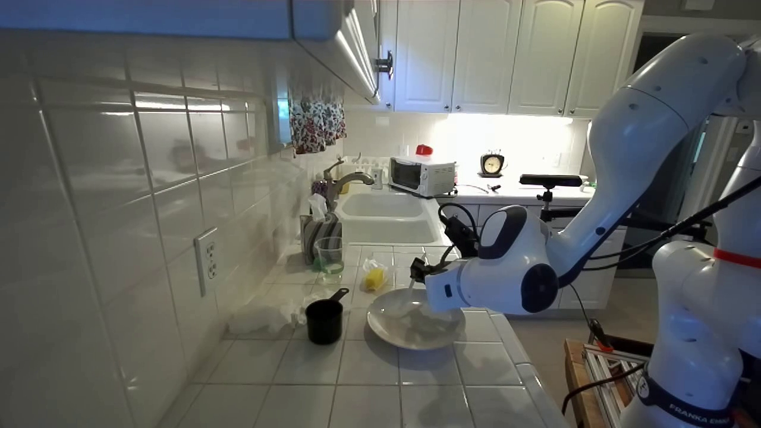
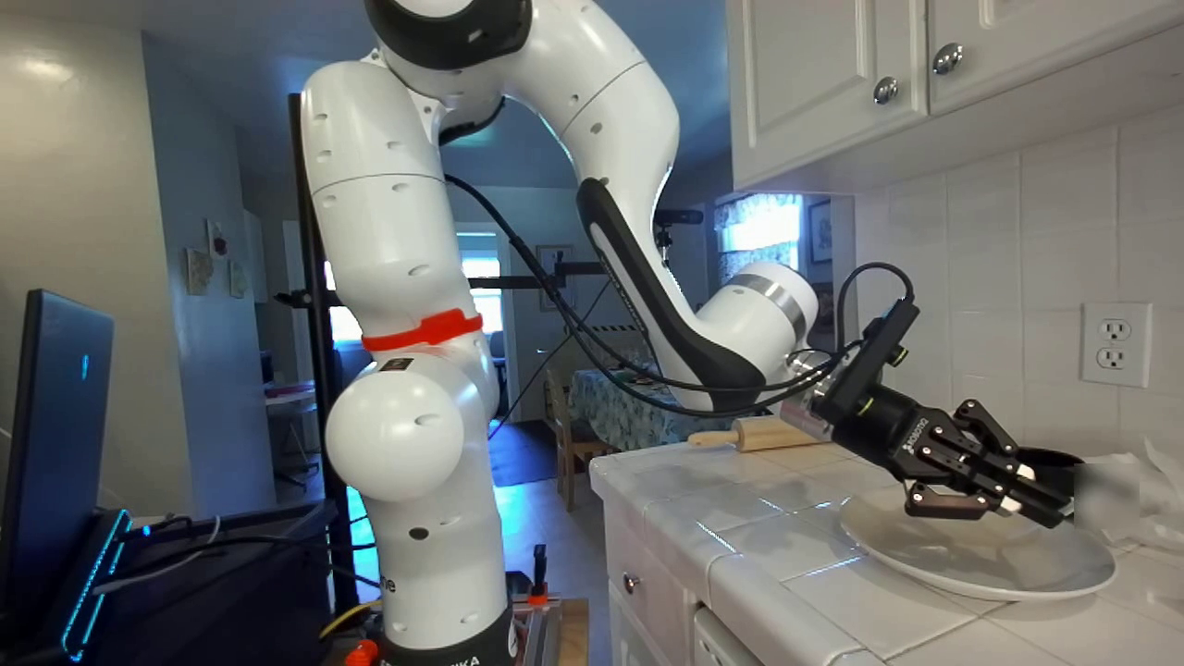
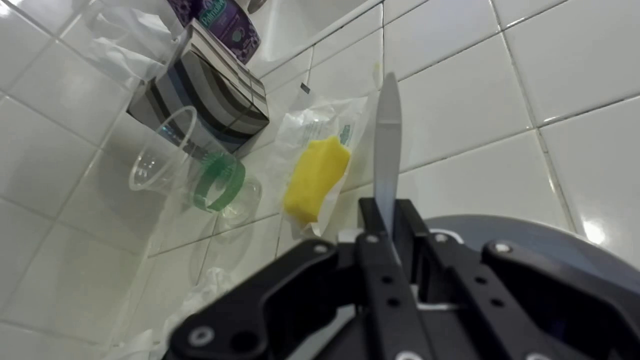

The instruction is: Use the knife to cut the butter

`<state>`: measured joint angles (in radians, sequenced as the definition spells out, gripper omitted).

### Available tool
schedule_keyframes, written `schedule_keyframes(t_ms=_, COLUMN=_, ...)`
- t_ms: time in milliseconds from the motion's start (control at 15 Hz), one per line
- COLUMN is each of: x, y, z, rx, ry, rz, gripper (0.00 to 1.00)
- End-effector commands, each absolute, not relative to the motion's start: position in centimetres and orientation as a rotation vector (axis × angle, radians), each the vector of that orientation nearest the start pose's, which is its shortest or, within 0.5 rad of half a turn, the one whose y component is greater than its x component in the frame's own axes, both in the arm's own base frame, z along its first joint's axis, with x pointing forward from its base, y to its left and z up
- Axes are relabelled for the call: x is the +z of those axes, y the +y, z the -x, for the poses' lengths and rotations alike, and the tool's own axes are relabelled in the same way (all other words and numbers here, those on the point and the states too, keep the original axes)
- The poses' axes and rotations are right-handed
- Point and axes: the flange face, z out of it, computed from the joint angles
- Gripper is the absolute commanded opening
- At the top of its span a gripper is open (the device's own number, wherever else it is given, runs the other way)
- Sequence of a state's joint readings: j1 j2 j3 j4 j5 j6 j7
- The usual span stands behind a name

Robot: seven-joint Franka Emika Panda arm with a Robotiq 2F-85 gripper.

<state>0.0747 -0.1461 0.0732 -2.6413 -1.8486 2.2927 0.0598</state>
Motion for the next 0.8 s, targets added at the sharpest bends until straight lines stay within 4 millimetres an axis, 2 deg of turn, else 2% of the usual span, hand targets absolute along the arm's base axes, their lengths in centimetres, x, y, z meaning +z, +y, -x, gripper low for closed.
schedule_keyframes(t_ms=0, x=26.5, y=2.4, z=-41.5, rx=-0.129, ry=1.517, rz=-1.437, gripper=0.38)
schedule_keyframes(t_ms=200, x=24.8, y=0.0, z=-40.8, rx=-0.155, ry=1.505, rz=-1.426, gripper=0.59)
schedule_keyframes(t_ms=333, x=24.9, y=-0.8, z=-40.1, rx=-0.156, ry=1.502, rz=-1.428, gripper=0.75)
schedule_keyframes(t_ms=533, x=26.0, y=-0.9, z=-40.4, rx=-0.133, ry=1.513, rz=-1.444, gripper=0.96)
schedule_keyframes(t_ms=667, x=27.4, y=-0.8, z=-41.0, rx=-0.153, ry=1.481, rz=-1.44, gripper=1.0)
schedule_keyframes(t_ms=733, x=28.5, y=0.5, z=-41.0, rx=0.021, ry=1.563, rz=-1.428, gripper=1.0)
